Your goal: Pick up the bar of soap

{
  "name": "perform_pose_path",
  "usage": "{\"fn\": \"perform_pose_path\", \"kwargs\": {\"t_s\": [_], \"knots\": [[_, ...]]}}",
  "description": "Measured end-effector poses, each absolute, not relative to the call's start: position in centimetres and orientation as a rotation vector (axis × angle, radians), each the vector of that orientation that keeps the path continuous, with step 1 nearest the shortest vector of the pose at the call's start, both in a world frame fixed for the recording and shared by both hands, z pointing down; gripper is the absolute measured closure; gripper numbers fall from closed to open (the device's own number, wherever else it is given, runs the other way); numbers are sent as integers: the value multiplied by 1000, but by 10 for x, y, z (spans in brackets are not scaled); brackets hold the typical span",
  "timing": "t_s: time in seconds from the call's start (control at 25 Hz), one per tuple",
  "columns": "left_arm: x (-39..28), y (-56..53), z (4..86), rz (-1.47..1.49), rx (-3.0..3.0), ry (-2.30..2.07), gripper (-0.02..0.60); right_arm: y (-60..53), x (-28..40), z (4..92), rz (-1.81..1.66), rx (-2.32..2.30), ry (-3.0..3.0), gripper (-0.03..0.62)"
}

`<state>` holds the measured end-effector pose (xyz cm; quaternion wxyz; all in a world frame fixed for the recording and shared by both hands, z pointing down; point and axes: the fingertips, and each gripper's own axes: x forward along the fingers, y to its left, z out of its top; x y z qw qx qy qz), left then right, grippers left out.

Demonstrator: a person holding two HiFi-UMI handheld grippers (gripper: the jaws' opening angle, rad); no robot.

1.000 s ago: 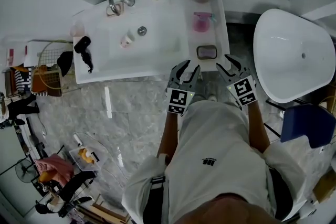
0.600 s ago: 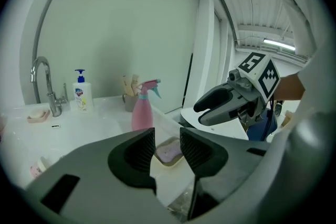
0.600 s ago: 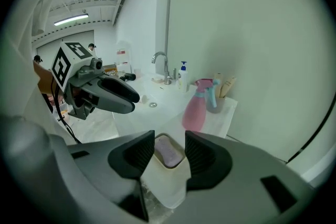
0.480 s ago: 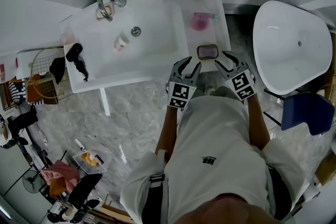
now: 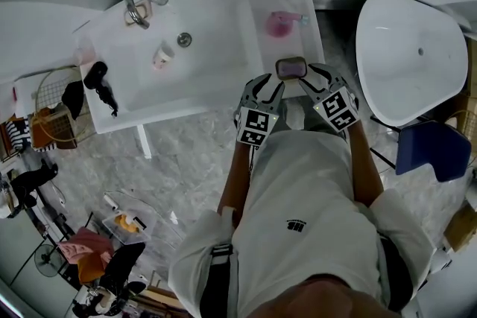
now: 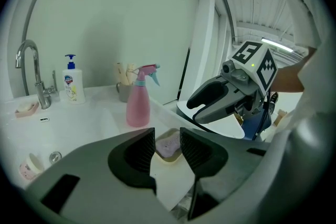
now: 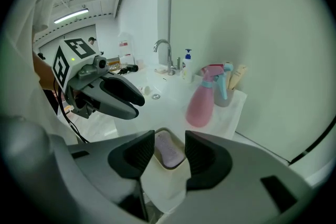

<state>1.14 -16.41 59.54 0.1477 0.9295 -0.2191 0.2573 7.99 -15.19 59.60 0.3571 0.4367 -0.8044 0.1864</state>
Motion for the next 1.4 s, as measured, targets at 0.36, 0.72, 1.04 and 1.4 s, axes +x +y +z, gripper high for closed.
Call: {"fn": "perform_pose_path", "kwargs": {"t_s": [0.36, 0.72, 1.04, 1.4], "knots": [[9, -169, 612, 767, 2590, -745, 419, -162, 72, 618, 430, 901, -2112, 398], [9, -173, 623, 790, 2489, -872, 419, -164, 70, 645, 374, 677, -2114, 398], [9, -171, 628, 793, 2429, -949, 419, -165, 69, 665, 312, 539, -2101, 398], [7, -170, 632, 790, 2390, -991, 419, -165, 61, 675, 285, 435, -2112, 398]]}}
